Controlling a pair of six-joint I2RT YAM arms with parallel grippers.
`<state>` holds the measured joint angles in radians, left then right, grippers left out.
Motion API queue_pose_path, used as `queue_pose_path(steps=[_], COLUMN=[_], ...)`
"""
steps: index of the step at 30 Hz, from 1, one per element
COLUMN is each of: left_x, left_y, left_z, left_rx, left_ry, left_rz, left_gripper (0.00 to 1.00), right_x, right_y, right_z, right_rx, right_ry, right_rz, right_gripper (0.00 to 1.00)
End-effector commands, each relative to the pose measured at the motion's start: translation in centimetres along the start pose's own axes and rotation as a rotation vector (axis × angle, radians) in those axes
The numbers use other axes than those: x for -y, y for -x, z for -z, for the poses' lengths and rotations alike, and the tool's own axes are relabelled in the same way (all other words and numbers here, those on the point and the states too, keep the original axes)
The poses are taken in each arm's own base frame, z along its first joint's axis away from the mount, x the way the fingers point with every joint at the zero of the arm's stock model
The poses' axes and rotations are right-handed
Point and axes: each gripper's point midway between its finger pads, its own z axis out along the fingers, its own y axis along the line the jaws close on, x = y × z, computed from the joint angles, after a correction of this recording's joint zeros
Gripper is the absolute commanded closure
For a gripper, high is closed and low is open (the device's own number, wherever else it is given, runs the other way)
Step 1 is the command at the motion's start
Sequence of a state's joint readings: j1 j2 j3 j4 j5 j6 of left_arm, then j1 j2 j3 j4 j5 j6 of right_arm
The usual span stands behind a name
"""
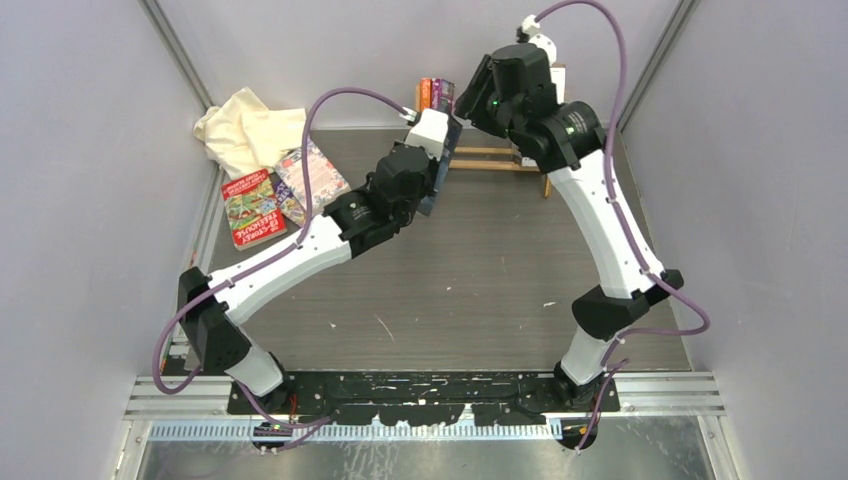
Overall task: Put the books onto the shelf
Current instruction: Place the book on the shelf.
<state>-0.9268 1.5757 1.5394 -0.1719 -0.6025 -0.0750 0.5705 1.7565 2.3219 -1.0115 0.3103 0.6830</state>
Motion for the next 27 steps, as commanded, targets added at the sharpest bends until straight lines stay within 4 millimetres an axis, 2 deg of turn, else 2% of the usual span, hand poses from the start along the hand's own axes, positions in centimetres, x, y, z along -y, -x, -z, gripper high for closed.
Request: queue_pose_path(steps=[1,6,10,14,19,21,24,27], left_x=[-3.1,-3.4,-2.4,-1.6,-0.9,-0.8,-0.4,0.2], left_y=[7.4,8.7,10.0,11.8,13.7,14.7,15.1,14.1], left_z=[1.4,0.7,-1.3,-3.3,-5.8,-6.7,-8.3,-11.0], left_rx=[0.202,0.233,0.265,0.319,0.39,0.435,0.486,0.512], left_ry=[0.05,0.054,0.055,0.081,0.13,0.148,0.157,0.159], left_rz=[0.167,0.216,0.237,0.293,0.353,0.366,0.381,0.374], left_gripper=[1.0,1.0,1.0,1.0,1.0,1.0,1.0,1.0], right_x=[0.1,2.1,4.7,7.3,10.3,11.3,12.5,13.2], right_y=[4.9,5.3,5.4,4.2,3.1,2.3,1.6,1.2], right_z=[3.8,5.4,7.3,9.0,12.4,13.0,13.7,14.0], right_rx=[0.183,0.211,0.255,0.272,0.325,0.321,0.325,0.331], right_ry=[0.019,-0.051,-0.107,-0.131,-0.13,-0.136,-0.148,-0.155], right_rz=[-0.049,-0.042,-0.017,-0.007,-0.027,-0.02,0.003,0.027], right_gripper=[0.46,0.45,0.44,0.44,0.45,0.45,0.45,0.45])
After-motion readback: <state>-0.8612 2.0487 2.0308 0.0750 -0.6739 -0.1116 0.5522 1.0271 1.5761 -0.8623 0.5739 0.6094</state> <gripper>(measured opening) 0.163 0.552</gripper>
